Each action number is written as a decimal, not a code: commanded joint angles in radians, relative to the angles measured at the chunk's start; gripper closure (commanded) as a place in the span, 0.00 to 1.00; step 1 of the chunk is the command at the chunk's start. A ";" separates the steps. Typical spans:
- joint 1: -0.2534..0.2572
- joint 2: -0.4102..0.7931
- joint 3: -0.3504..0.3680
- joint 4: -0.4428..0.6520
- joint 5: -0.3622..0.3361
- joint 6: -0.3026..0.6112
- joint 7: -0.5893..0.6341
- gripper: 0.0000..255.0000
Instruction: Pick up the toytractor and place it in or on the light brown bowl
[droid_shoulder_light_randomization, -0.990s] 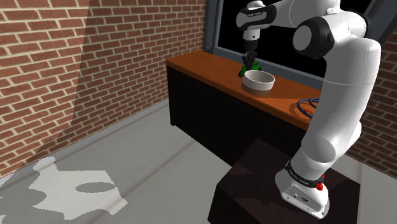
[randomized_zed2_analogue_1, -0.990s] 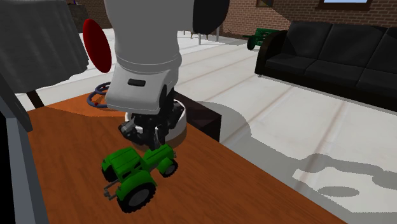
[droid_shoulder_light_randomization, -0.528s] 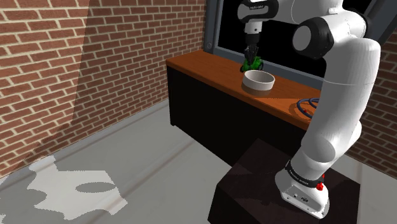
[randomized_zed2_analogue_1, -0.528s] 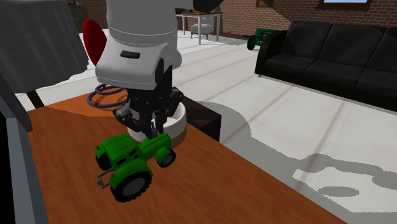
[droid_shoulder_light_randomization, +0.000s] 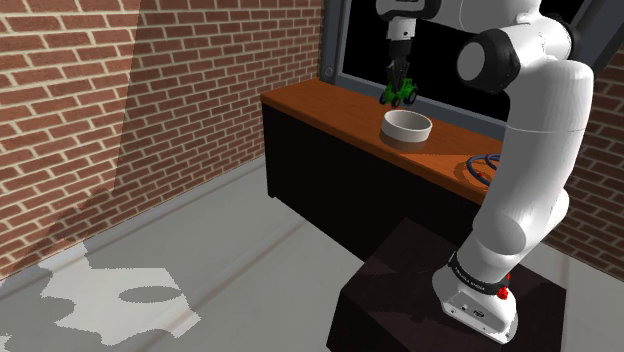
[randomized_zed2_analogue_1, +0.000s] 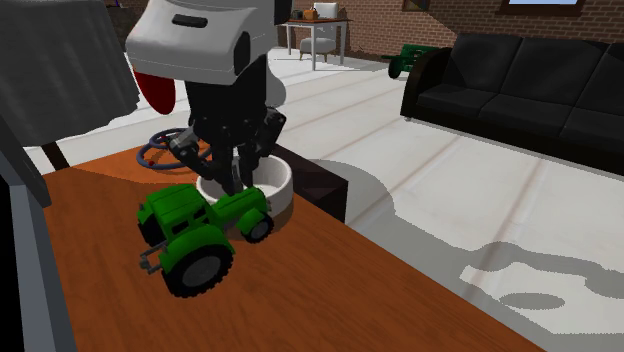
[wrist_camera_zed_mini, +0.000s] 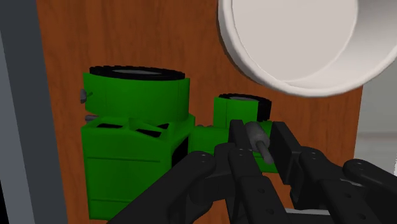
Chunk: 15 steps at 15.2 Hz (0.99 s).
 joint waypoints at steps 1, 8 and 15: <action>-0.004 0.010 -0.001 0.046 0.003 -0.036 -0.003 1.00; -0.027 0.058 -0.003 0.213 0.019 -0.156 -0.016 1.00; -0.032 0.062 -0.005 0.313 0.021 -0.251 -0.018 1.00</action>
